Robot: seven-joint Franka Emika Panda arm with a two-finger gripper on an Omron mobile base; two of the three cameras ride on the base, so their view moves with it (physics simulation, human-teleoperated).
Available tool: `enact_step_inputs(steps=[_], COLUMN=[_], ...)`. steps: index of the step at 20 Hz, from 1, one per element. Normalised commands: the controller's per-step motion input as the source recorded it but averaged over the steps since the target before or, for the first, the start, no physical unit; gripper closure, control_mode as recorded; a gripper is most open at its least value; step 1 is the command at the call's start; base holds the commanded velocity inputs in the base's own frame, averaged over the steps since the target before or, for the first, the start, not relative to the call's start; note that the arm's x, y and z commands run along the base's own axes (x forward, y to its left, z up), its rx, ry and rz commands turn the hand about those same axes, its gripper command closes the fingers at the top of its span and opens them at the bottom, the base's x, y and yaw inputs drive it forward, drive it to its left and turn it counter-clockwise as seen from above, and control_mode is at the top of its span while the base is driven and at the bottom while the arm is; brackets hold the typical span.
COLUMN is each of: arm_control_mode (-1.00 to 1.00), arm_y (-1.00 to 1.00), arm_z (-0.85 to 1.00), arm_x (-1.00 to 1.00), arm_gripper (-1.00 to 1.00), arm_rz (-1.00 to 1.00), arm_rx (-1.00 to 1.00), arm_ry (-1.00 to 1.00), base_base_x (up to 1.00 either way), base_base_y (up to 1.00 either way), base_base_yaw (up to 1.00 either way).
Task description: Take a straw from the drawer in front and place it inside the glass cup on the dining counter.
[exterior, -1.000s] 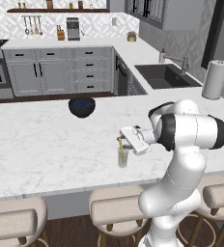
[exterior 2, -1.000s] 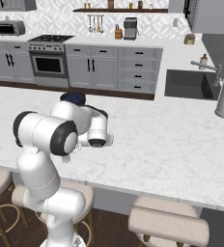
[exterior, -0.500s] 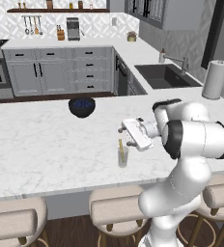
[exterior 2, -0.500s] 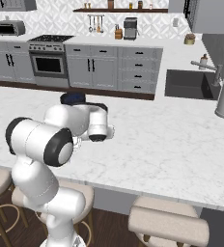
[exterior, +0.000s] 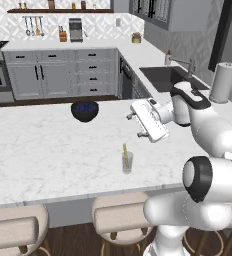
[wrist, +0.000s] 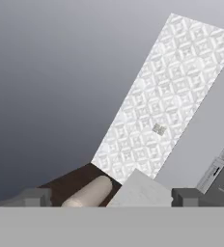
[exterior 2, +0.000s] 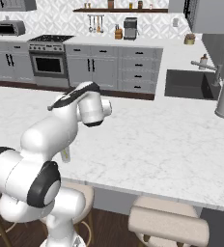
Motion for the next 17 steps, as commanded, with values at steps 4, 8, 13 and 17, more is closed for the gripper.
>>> enact_step_inputs(steps=[4, 8, 13, 17], arm_control_mode=[-1.00, -1.00, -1.00, -1.00], arm_y=[0.16, 0.29, 0.33, 0.14], arm_z=[1.00, 0.87, 0.36, 0.02], arm_x=[-0.67, -0.81, -0.71, -0.49], arm_gripper=[-1.00, -1.00, -1.00, -1.00], arm_rz=[0.00, 0.00, 0.00, 0.00], arm_rx=[-0.41, -0.52, -0.62, -0.64], arm_ry=[-0.44, -0.45, -0.41, -0.31], base_base_x=[0.00, 0.00, 0.00, 0.00], base_base_y=[0.00, 0.00, 0.00, 0.00], base_base_yaw=[0.00, 0.00, 0.00, 0.00])
